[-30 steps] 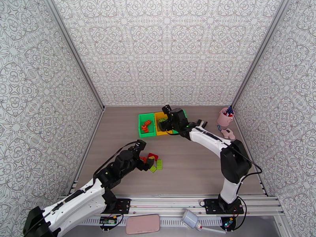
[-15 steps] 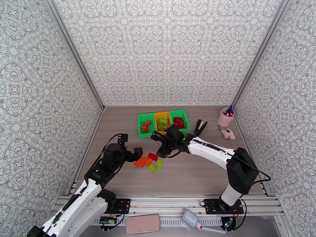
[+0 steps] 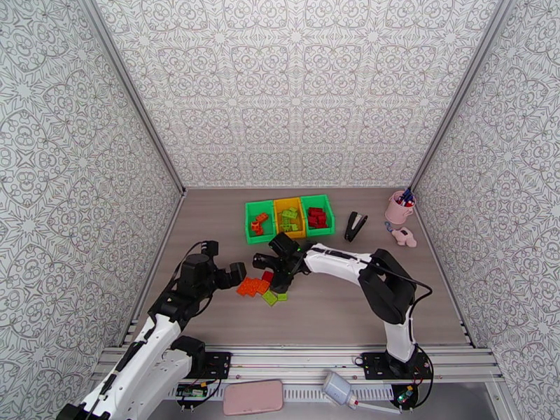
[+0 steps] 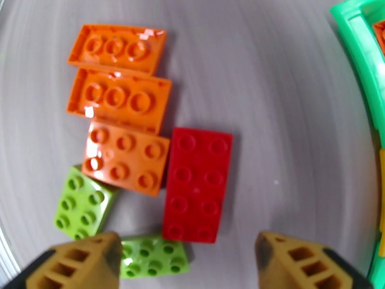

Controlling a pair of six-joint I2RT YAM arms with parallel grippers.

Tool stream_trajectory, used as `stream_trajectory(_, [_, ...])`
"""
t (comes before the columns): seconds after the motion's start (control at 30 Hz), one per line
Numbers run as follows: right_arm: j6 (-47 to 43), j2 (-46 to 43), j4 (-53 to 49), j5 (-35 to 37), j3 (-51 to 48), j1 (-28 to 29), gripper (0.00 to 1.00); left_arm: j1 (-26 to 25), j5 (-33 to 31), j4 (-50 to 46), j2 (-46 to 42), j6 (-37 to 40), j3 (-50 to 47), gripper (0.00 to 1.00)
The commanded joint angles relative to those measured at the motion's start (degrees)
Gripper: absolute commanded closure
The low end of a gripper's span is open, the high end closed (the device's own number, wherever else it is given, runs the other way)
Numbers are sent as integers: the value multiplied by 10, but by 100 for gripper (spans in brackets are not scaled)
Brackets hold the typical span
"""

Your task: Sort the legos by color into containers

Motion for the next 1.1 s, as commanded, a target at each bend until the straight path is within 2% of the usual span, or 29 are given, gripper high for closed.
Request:
stream_trajectory(0.0, [-10,24,-29,-6,35,2,28,5,8,-12,0,-8,-9,1])
stream_trajectory(0.4, [4,74,-33,-12,74,2,44,6,3,-15,-2,-2,-9,1])
stream_trajectory(0.47, [10,79,-32,-11,77,2,49,6,9,-14,-3,2,-8,2])
stream_trajectory(0.57, [20,84,-32,-9,80,2,51,6,11,-14,-3,4,-8,2])
stream_trajectory(0.67, [26,78,-28,-9,76,2,58,4,14,-12,-5,11,-9,2])
stream_trajectory(0.77, [36,64,-14,-12,62,1,69,2,19,0,-9,18,-13,2])
stream_trajectory(1.07, [97,-20,68,-37,-15,-25,71,-29,39,45,-20,53,-18,0])
